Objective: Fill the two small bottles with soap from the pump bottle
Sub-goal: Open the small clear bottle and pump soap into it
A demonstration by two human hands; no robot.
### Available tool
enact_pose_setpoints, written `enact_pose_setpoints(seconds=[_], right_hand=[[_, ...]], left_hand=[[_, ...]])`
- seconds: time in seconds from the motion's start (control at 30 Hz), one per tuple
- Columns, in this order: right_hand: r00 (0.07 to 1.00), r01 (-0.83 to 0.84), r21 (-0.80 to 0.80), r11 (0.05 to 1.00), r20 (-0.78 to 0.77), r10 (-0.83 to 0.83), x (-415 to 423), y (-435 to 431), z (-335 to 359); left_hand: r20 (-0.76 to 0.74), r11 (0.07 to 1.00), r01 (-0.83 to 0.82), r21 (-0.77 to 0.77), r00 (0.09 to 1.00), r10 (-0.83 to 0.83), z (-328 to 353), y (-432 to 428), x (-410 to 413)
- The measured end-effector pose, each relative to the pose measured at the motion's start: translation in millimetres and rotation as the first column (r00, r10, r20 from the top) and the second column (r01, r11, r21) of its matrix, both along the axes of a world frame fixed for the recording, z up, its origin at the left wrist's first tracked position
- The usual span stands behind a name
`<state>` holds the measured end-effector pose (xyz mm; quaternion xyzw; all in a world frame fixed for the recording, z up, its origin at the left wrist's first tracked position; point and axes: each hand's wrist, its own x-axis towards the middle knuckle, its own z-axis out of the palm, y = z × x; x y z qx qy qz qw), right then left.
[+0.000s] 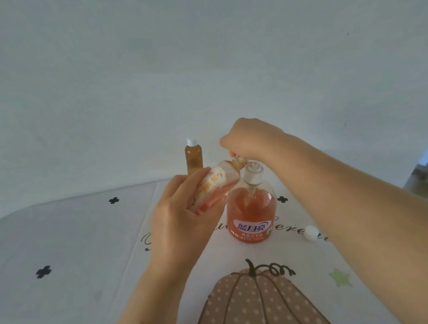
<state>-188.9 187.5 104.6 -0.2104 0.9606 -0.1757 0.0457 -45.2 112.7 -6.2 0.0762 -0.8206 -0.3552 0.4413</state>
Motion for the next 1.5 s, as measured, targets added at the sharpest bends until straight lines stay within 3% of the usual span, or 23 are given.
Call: enact_pose_setpoints(seconds=[0.53,0.77,0.97,1.5], right_hand=[[0.995,0.019,-0.065,0.998,0.098,-0.012,-1.5,0.0,-15.4],[0.999,0.031,-0.082,0.996,0.038,-0.028,-1.1,1.6,-7.5],[0.997,0.033,0.012,0.999,-0.071,-0.032,2.1,1.8,0.4],[0.999,0.032,-0.102,0.994,0.006,-0.031,2.5,4.3,-15.4]], left_hand=[[0.072,0.998,0.024,0.050,0.997,-0.028,-0.1,-5.1,1.3],[0.044,1.000,-0.002,0.021,0.999,0.001,4.6,-2.1,3.0],[0.010,1.000,-0.001,0.011,1.000,0.001,7.6,-2.5,5.8],[0.083,1.000,0.015,0.007,0.996,-0.016,7.6,-4.5,6.6]])
